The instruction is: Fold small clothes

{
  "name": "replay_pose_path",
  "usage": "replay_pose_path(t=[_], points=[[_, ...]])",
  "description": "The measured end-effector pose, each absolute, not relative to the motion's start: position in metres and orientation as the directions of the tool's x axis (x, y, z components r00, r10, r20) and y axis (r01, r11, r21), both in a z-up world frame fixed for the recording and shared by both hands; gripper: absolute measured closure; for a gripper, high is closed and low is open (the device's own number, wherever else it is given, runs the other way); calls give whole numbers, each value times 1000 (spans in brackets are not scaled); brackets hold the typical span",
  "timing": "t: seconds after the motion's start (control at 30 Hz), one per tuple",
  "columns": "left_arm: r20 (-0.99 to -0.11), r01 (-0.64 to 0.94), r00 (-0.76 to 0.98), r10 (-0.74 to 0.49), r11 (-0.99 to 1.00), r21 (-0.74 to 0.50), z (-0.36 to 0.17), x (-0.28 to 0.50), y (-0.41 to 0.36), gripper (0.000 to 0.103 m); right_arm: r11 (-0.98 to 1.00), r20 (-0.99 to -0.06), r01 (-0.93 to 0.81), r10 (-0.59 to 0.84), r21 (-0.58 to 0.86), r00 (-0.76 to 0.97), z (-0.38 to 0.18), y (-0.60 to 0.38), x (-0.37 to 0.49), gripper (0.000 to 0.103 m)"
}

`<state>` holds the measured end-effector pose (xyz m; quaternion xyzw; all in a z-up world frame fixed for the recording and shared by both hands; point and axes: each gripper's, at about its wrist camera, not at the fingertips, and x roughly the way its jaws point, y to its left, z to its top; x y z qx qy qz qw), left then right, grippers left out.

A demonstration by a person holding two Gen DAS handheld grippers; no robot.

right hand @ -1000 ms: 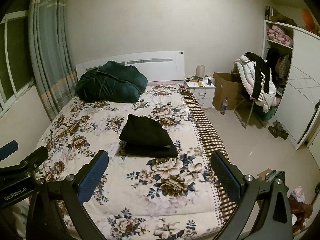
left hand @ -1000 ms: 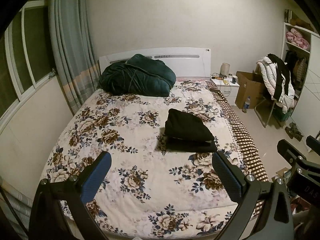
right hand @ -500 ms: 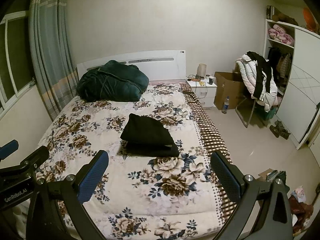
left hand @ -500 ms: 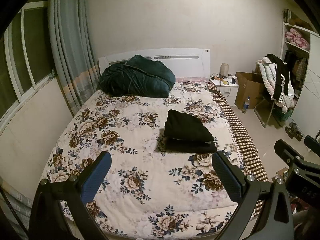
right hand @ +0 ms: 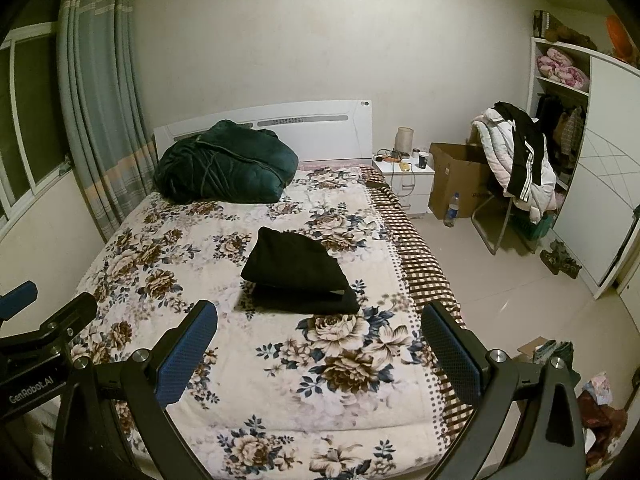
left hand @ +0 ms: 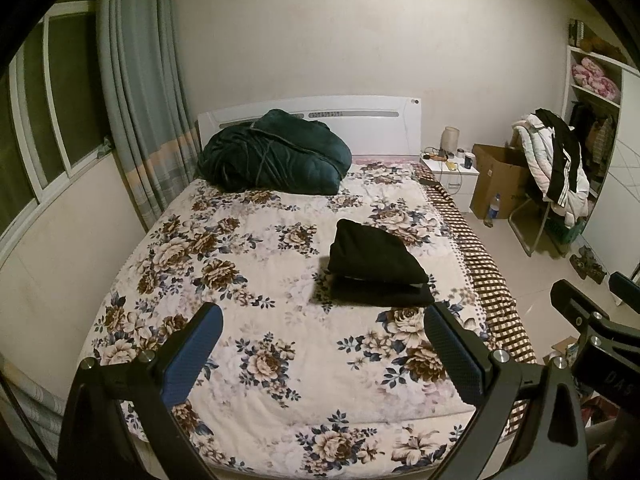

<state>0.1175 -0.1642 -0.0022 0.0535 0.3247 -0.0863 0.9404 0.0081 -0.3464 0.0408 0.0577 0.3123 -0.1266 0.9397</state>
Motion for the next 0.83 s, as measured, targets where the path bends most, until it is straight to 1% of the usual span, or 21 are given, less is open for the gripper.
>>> replay_pose_path(t=[0.83], points=[[-617,202,776,-130,978,47,-1,120,-162,0,962,-603,273,-200,30,772,40,-343,11,0]])
